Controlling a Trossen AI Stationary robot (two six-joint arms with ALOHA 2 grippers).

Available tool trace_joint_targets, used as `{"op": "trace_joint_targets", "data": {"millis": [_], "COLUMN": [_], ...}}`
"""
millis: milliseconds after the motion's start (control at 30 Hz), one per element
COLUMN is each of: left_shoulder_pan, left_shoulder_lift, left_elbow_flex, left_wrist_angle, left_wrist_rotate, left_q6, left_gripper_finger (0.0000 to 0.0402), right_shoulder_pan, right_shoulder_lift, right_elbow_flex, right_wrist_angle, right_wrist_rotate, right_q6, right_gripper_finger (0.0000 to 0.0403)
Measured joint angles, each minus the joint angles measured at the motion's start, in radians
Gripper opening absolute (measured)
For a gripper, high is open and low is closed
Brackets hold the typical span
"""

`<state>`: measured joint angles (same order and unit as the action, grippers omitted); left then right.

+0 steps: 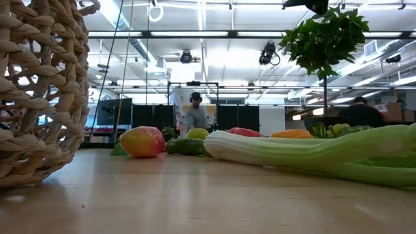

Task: Build produce basket
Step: Put the lime into the basket, then put the right mango into the basket

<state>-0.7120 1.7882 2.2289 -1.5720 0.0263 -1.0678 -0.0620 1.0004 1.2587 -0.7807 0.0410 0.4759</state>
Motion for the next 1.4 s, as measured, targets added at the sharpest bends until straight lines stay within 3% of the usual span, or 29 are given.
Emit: {"op": "trace_joint_targets", "data": {"millis": [167, 400, 533, 767, 1100, 1400], "left_shoulder_pan": [-0.039, -0.084, -0.103, -0.056, 0.070, 0.176], "left_shoulder_lift": [-0.043, -0.218, -0.261, -0.257, -0.305, -0.374], "left_elbow_flex": [-0.082, -0.339, -0.411, -0.437, -0.436, -0.436], "left_wrist_angle": [0.002, -0.001, -0.001, 0.002, 0.025, 0.280], "left_wrist_rotate": [-0.042, -0.069, -0.069, -0.056, 0.016, 0.018], "left_q6": [-0.109, -0.382, -0.497, -0.413, -0.257, -0.114], "left_gripper_finger": [0.0240, 0.0239, 0.0255, 0.0299, 0.0351, 0.0355], "right_shoulder_pan": [0.000, 0.002, 0.002, 0.002, 0.002, 0.002], "right_shoulder_lift": [0.012, 0.014, 0.014, 0.014, 0.053, 0.184], "right_elbow_flex": [0.000, 0.000, 0.000, 0.000, 0.000, 0.000], "right_wrist_angle": [0.000, 0.001, 0.000, -0.016, -0.209, -0.340], "right_wrist_rotate": [-0.004, -0.008, -0.022, -0.035, 0.018, 0.044], "right_q6": [0.003, 0.004, 0.003, 0.031, 0.098, 0.132], "right_gripper_finger": [0.0256, 0.0256, 0.0256, 0.0256, 0.0276, 0.0331]}}
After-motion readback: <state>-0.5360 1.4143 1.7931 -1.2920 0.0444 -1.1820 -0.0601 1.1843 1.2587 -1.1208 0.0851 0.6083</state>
